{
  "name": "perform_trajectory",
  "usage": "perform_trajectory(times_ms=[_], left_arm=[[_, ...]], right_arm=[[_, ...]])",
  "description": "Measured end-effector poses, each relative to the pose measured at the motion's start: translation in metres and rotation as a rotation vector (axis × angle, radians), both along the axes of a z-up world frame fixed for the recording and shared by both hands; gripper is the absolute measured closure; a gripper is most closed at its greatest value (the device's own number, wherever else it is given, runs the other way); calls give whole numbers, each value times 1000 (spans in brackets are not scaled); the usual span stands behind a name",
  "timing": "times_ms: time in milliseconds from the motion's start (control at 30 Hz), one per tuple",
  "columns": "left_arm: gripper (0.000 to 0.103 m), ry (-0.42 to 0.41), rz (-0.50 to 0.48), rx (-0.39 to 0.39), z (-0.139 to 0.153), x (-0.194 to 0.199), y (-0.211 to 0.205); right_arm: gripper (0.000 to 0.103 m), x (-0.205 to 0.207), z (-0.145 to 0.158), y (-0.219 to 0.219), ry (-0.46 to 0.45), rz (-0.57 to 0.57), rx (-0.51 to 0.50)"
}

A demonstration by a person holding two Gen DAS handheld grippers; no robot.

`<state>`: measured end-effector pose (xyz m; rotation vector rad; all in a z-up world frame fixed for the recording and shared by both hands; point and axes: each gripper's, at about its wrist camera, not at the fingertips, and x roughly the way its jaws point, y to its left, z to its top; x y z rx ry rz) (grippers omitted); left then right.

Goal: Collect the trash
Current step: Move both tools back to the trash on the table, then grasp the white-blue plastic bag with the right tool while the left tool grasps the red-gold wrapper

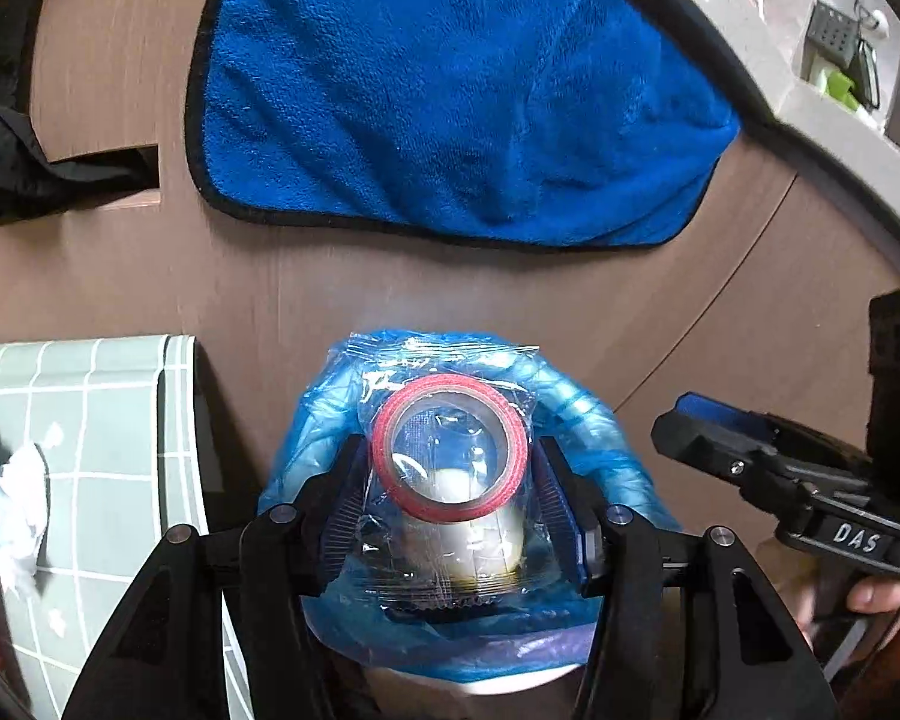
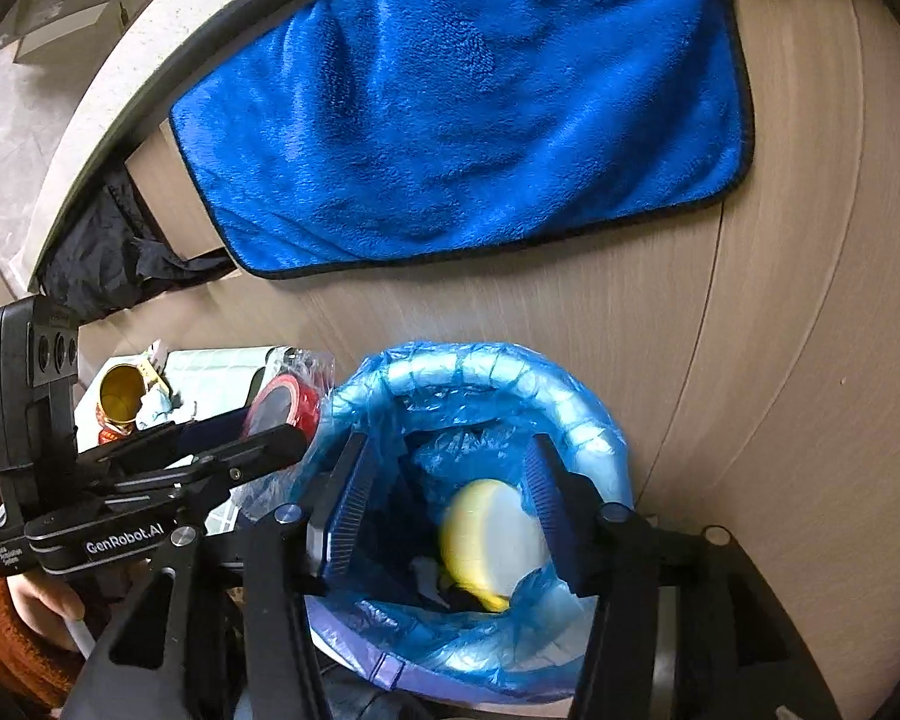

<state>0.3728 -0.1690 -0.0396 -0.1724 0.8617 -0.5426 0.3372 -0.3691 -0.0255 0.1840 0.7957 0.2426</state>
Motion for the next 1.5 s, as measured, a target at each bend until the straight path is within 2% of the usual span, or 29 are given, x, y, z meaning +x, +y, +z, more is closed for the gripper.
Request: perform_trajectory(times_ms=[100,200,367,600,733,867,967,1167,1300,1500], left_arm=[[44,16,5,-23,6,-1,10],[27,-9,26,-13,13,-5,18],[26,-58,73,-16,31,-16,39],[26,-232,178,43,65,-65,122],[26,-201,267,105,64,-83,183],[26,-239,416,189,63,-107,246],[26,-221,511,229,57,-120,294],[27,-215,618,284,42,-150,355],[32,-172,652,252,25,-160,388],[33,-94,665,182,5,-158,406]], right_arm=[[53,-6,5,2,-9,-13,-15],[53,-11,13,5,-22,-21,-19],[53,-22,28,11,-49,-37,-21],[52,-38,47,57,-113,47,-21],[50,-38,46,103,-121,153,-13],[50,-34,36,163,-105,285,-23],[50,-32,27,215,-89,396,-30],[50,-18,13,288,-72,487,-99],[50,12,1,320,-33,485,-122],[50,65,-31,342,72,437,-106]])
